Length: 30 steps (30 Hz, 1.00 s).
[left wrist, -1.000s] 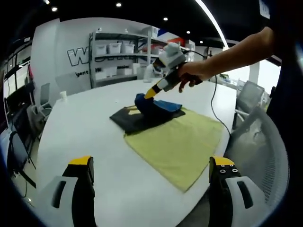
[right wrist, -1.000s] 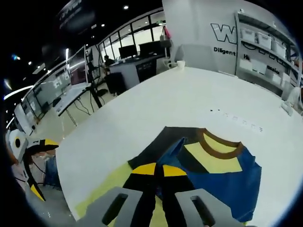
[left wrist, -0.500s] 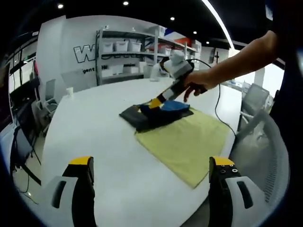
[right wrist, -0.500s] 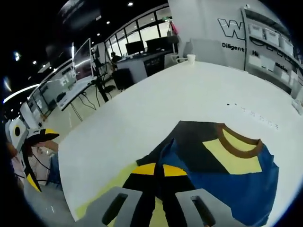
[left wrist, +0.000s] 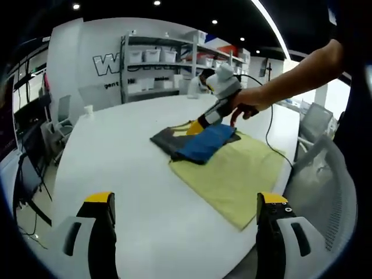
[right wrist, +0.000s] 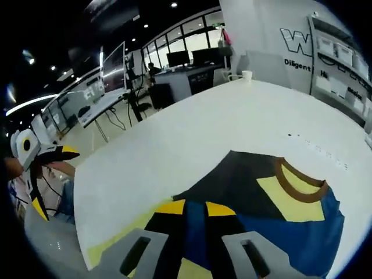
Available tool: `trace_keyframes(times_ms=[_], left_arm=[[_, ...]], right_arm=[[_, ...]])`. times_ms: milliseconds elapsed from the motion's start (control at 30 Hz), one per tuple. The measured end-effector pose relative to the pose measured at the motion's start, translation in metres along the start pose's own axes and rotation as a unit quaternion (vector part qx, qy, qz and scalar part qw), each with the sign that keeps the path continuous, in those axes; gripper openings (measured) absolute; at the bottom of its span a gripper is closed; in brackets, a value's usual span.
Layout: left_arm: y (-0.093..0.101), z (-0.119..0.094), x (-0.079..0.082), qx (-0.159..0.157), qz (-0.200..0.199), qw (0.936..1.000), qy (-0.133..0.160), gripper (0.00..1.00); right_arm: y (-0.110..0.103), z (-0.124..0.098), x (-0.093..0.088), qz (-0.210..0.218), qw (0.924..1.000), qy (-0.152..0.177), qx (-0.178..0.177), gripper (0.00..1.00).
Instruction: Fold the garment on the visible template until the final outline fits inside the template.
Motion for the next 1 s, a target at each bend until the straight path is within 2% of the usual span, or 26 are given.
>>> trace_keyframes(times_ms=[267, 467, 600, 833, 1000], left_arm=[[0.000, 0.006, 0.000, -0.008, 0.001, 1.0000, 0.002, 0.99], [-0.003, 0.008, 0.002, -0.011, 0.004, 0.9999, 0.006, 0.99], [-0.002, 0.008, 0.003, -0.010, 0.006, 0.9999, 0.008, 0.99], [0.003, 0.012, 0.006, -0.012, 0.008, 0.9998, 0.015, 0.99], [0.017, 0.016, 0.013, -0.015, 0.007, 0.9997, 0.017, 0.99]], right_arm=[[0.021, -0.023, 0.009, -0.020, 0.9996, 0.015, -0.013, 0.19], [0.032, -0.035, 0.018, -0.037, 0.9986, 0.029, -0.026, 0.35], [0.039, -0.045, 0.023, -0.072, 0.9958, 0.038, -0.043, 0.47], [0.048, -0.066, 0.028, -0.079, 0.9947, 0.041, -0.053, 0.53], [0.052, -0.082, 0.034, -0.080, 0.9938, 0.050, -0.059, 0.56]])
Point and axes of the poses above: the point that each gripper's makers call its tool centre point, and the gripper's own axes: z roughly forward along the fingers, y roughly to its right, x roughly out of its top, the point moved 8 cm from there along -z, roughly backward along the fingers, and after that the axes turned 15 degrees about y, right-handed, at the moved point
